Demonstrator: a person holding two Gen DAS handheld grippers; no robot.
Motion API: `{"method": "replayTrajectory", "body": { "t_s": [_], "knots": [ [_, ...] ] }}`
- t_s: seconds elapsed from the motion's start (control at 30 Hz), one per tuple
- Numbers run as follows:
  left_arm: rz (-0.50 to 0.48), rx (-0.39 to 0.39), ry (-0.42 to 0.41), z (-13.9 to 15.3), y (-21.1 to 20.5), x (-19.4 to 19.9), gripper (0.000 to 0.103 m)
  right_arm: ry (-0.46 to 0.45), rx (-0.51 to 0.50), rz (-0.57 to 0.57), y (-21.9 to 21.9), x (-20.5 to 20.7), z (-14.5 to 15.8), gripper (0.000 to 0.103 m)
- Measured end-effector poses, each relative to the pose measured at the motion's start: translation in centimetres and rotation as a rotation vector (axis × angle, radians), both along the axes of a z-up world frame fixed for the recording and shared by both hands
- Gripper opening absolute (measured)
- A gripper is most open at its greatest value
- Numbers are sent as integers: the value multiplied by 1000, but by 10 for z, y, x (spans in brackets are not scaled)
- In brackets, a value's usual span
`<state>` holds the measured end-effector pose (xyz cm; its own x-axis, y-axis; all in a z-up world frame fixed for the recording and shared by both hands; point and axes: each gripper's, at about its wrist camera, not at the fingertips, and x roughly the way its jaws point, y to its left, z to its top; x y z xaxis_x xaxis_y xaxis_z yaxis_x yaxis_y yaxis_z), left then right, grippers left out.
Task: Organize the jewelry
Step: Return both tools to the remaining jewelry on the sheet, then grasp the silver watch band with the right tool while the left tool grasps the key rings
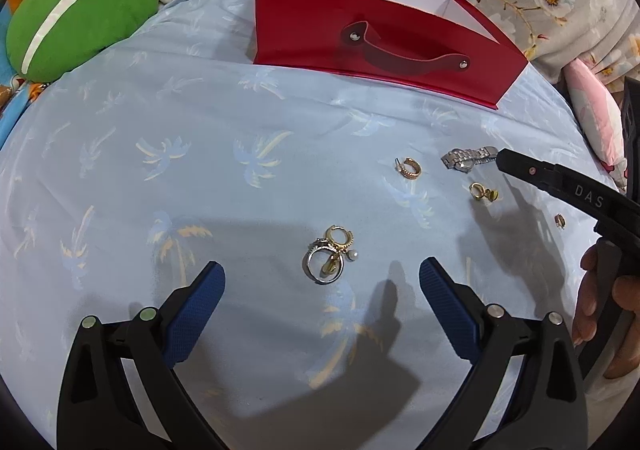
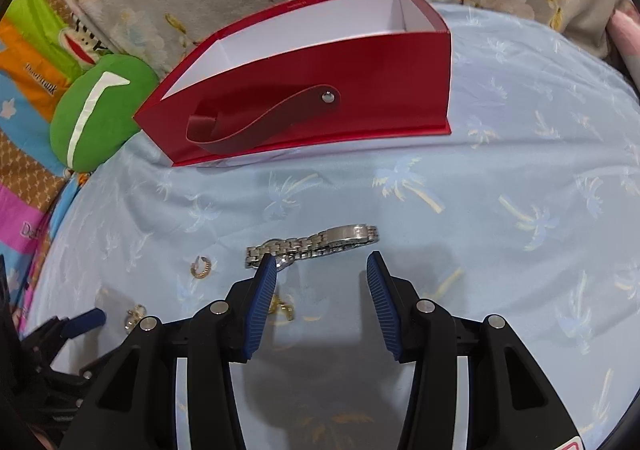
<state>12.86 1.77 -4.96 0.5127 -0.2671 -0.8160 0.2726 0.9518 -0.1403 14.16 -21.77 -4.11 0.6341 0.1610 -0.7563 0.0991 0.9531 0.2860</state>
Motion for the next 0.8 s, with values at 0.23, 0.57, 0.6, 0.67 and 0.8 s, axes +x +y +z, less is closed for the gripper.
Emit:
{"method": "replayTrajectory", "body": {
  "t_s": [0.23, 0.57, 0.6, 0.67, 0.8],
  "knots": [
    [9, -21, 14, -1, 3, 1, 95, 46, 67, -14, 7, 12, -11, 47],
    [9, -31, 16, -2, 3, 3, 95, 53, 66, -76, 5, 46, -12, 48],
    [6, -31, 16, -1, 2, 3, 95, 50, 44, -75, 8, 50, -12, 48],
    [5, -31, 17, -2, 2, 4, 95, 47, -14, -67, 15, 57, -12, 49],
    [1, -33, 17, -2, 1, 5, 95, 41, -145, -52, 28, 66, -12, 33]
  ]
}}
